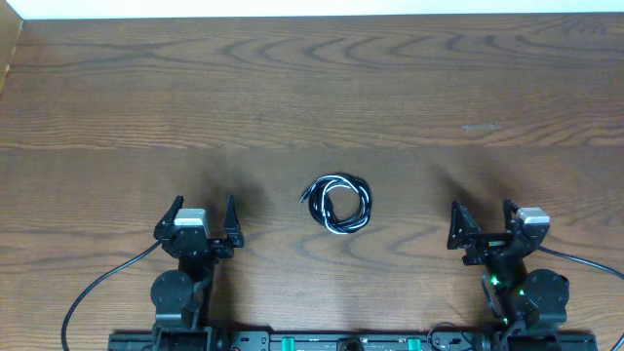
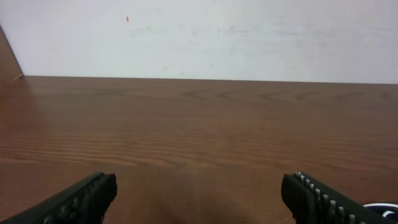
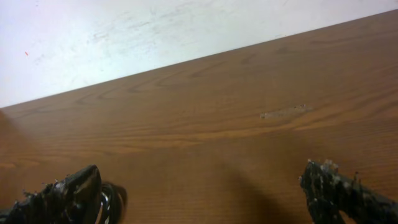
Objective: Untangle cables
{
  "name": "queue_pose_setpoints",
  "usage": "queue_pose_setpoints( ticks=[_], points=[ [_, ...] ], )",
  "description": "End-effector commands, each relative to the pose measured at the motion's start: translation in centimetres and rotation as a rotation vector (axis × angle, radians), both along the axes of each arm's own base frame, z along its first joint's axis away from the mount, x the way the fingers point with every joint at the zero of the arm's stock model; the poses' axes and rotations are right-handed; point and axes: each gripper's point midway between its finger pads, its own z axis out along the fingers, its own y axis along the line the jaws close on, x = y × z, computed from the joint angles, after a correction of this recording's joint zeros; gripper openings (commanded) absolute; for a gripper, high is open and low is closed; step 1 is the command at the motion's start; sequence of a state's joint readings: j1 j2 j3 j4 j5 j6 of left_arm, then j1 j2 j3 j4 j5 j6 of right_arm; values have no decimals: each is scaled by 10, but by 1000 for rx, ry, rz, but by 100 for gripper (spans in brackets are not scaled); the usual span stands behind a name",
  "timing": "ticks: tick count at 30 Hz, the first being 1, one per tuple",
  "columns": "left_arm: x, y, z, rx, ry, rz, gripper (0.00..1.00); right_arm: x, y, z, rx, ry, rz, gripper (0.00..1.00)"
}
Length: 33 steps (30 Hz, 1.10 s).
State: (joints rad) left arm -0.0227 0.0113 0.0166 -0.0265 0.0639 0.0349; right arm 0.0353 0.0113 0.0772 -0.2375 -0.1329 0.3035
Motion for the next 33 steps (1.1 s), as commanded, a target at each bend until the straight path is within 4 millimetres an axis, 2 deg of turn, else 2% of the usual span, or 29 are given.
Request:
queue_pose_setpoints(
  ticks=[1,21,27,33],
  points=[
    [-1,0,-15,19,48,0,91,0,-1,-2,-15,2,-6,99],
    [-1,0,-15,18,47,0,91,1,-3,-2,-17,3,-18,99],
    [-1,-3,-15,-14,47,-12,91,0,3,-1,28,8,10,99],
    [-4,-29,-11,-363,74,-122,91,-10,40,11,106,-22,227,99]
  ],
)
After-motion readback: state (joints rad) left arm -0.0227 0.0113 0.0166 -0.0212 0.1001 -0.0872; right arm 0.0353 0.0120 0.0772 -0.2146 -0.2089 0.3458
